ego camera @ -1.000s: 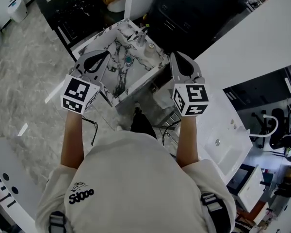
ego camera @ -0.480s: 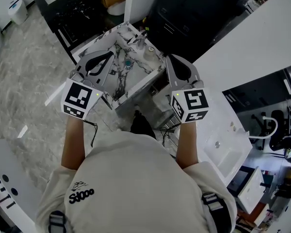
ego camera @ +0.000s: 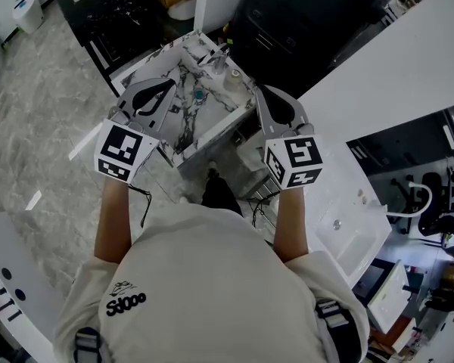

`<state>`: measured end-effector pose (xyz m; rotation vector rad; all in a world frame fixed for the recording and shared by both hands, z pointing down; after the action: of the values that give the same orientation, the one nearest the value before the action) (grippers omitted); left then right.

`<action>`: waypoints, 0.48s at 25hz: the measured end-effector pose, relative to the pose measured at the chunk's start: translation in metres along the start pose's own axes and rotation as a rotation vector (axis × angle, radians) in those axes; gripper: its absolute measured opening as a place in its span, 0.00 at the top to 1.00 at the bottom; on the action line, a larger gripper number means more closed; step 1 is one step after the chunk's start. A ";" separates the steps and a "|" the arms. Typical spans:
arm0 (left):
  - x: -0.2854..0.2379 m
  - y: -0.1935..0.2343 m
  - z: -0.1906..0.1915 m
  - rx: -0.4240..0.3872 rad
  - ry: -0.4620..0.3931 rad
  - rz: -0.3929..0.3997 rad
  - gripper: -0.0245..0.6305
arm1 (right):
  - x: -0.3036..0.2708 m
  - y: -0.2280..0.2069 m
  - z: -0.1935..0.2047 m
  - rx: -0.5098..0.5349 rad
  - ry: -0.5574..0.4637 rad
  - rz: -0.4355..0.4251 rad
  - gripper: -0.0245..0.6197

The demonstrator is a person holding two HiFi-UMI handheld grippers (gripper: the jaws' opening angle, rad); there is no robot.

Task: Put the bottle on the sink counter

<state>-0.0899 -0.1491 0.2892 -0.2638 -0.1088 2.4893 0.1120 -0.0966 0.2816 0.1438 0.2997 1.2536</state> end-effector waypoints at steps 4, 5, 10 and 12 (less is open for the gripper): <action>-0.001 0.001 0.002 0.007 0.008 -0.005 0.96 | 0.000 0.000 0.004 0.005 0.009 0.001 0.95; -0.002 0.000 0.003 0.007 0.010 -0.003 0.95 | 0.000 0.000 0.004 0.011 0.011 0.001 0.95; -0.005 -0.003 0.006 0.011 0.016 0.013 0.96 | -0.002 0.003 0.006 0.015 0.017 -0.009 0.95; -0.005 -0.002 0.008 0.016 0.020 0.013 0.96 | -0.003 0.002 0.006 0.015 0.020 -0.010 0.95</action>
<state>-0.0862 -0.1506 0.2981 -0.2832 -0.0794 2.4990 0.1110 -0.0983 0.2888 0.1427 0.3264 1.2438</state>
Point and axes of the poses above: the fingertips, and each gripper's own axes: x backward along the fingers, y to its left, z out of its underside, the point moved 4 cm from there along x, backward along the fingers, and after that the axes turned 7 degrees about x, right-handed, at the moved point
